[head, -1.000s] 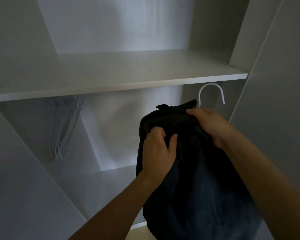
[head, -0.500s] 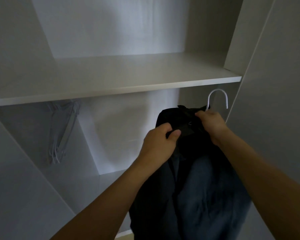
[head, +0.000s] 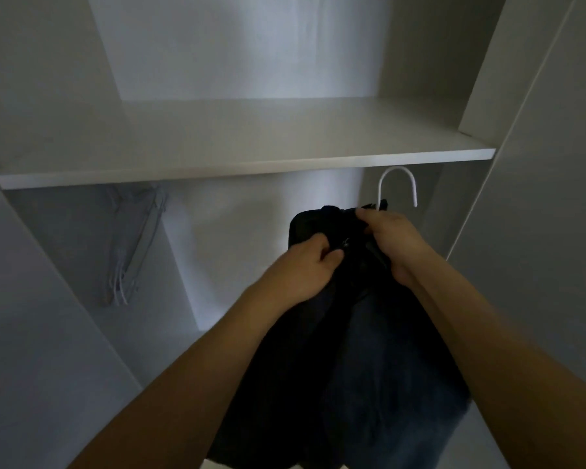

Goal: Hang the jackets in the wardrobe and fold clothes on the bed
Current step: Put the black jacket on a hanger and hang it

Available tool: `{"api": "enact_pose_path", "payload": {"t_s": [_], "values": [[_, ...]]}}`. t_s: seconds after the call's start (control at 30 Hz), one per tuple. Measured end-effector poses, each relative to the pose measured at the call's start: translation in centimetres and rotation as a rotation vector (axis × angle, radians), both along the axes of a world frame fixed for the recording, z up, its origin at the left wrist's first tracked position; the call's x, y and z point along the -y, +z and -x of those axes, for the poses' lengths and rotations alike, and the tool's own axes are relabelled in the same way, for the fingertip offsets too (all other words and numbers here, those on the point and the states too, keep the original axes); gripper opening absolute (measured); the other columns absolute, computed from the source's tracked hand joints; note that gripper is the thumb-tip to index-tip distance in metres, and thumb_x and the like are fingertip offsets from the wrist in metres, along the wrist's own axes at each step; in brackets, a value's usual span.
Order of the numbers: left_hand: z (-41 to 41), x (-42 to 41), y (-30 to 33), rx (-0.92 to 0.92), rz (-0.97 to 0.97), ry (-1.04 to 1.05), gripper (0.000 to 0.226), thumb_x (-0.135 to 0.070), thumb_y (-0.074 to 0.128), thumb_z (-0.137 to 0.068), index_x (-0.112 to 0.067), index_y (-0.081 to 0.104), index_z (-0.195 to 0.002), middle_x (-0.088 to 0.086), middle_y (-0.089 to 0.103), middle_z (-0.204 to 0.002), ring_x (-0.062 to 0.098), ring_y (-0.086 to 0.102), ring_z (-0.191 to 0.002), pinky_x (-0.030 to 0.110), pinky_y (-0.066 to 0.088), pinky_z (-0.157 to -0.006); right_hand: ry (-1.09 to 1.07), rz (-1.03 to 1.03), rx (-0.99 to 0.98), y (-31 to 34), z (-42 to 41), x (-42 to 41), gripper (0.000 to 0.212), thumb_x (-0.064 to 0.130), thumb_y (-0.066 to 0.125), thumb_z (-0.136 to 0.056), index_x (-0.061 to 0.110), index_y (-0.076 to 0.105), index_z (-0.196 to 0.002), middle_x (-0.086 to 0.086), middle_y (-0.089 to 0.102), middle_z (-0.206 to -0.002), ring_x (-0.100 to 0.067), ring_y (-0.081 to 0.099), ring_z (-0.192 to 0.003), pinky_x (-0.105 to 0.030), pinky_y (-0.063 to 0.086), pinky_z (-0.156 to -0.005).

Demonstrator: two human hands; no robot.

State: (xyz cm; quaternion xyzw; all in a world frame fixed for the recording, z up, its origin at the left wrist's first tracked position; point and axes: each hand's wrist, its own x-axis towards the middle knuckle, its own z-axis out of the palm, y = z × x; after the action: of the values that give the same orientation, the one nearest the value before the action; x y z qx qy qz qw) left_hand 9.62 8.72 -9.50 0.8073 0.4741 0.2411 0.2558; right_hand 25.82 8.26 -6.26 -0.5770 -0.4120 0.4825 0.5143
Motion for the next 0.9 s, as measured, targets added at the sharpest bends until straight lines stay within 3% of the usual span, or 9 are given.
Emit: {"api": "enact_pose_path", "payload": {"t_s": [0.2,0.3,0.4,0.5,0.57,0.63,0.73,0.83,0.9], "values": [[0.2,0.6,-0.8,-0.026,-0.152,-0.127,0.034,-0.033,0.041,-0.102,-0.032,0.039,-0.068,-0.01,0.049,-0.065,0.003,0.046,-0.056,0.02,0.027,-0.05,-0.089,0.003,0.104,-1.3,0.4,-0.3,0.017,0.017,0.059,-0.091,0.007,0.063,-0.077,-0.014,0.062,-0.077,-0.025,0.059,-0.073,-0.036,0.05,-0.071],[1.9,1.1,0.1,-0.131,-0.236,-0.212,0.035,-0.03,0.042,-0.101,-0.029,0.039,-0.067,-0.009,0.047,-0.063,0.006,0.045,-0.054,0.021,0.029,-0.05,-0.154,0.012,0.232,-1.6,-0.7,-0.5,0.009,0.011,0.057,-0.088,0.005,0.06,-0.082,-0.017,0.057,-0.08,-0.025,0.054,-0.071,-0.036,0.044,-0.067],[4.4,2.3,0.3,-0.121,-0.185,-0.281,0.031,-0.031,0.045,-0.1,-0.023,0.047,-0.071,-0.009,0.05,-0.063,0.007,0.05,-0.055,0.018,0.036,-0.05,-0.306,0.014,0.222,-0.5,-2.8,-0.6,0.017,0.014,0.059,-0.089,-0.003,0.065,-0.089,-0.025,0.063,-0.089,-0.023,0.058,-0.069,-0.032,0.049,-0.068],[3.3,2.5,0.5,0.033,-0.176,-0.225,0.029,-0.028,0.048,-0.099,-0.022,0.05,-0.071,-0.009,0.052,-0.065,0.003,0.052,-0.059,0.013,0.038,-0.055,-0.11,-0.077,0.367,0.5,-1.3,-0.8,0.03,0.029,0.059,-0.092,0.002,0.063,-0.08,-0.026,0.064,-0.084,-0.023,0.06,-0.071,-0.034,0.053,-0.069],[2.2,2.4,0.6,0.171,-0.124,-0.134,0.024,-0.023,0.049,-0.1,-0.014,0.057,-0.079,-0.004,0.058,-0.071,0.002,0.054,-0.065,0.01,0.041,-0.06,0.026,-0.118,0.398,0.8,0.2,-0.8,0.04,0.047,0.052,-0.094,0.011,0.062,-0.079,-0.014,0.061,-0.079,-0.023,0.059,-0.074,-0.04,0.051,-0.078],[2.4,2.1,0.3,0.273,-0.049,-0.039,0.017,-0.021,0.048,-0.1,-0.017,0.06,-0.088,-0.004,0.062,-0.08,0.001,0.057,-0.073,0.009,0.043,-0.066,0.072,-0.178,0.427,0.9,0.0,-0.4,0.043,0.056,0.047,-0.093,0.018,0.06,-0.077,0.0,0.06,-0.077,-0.015,0.058,-0.074,-0.033,0.046,-0.076],[3.6,1.8,-0.3,0.442,0.147,0.048,0.019,-0.019,0.048,-0.1,-0.022,0.059,-0.085,-0.004,0.061,-0.08,0.005,0.057,-0.073,0.02,0.045,-0.073,0.159,-0.265,0.576,0.3,-1.3,0.1,0.01,0.034,0.059,-0.093,0.029,0.05,-0.092,-0.001,0.052,-0.078,-0.014,0.051,-0.068,-0.029,0.044,-0.067],[3.7,1.8,-0.3,0.563,0.23,0.118,0.016,-0.019,0.054,-0.097,-0.019,0.063,-0.084,-0.006,0.064,-0.079,0.003,0.06,-0.073,0.022,0.047,-0.077,0.244,-0.317,0.769,-0.6,-1.4,0.6,0.034,0.001,0.058,-0.086,0.035,0.053,-0.086,-0.005,0.047,-0.088,-0.012,0.048,-0.075,-0.017,0.041,-0.072],[3.7,1.6,-0.2,0.571,0.196,0.17,0.012,-0.019,0.061,-0.093,-0.017,0.065,-0.083,-0.004,0.069,-0.085,0.001,0.064,-0.077,0.018,0.047,-0.077,0.275,-0.304,0.761,-0.4,-1.2,1.2,0.037,-0.001,0.057,-0.086,0.035,0.063,-0.078,-0.005,0.046,-0.096,-0.011,0.05,-0.087,-0.006,0.036,-0.077]]}}
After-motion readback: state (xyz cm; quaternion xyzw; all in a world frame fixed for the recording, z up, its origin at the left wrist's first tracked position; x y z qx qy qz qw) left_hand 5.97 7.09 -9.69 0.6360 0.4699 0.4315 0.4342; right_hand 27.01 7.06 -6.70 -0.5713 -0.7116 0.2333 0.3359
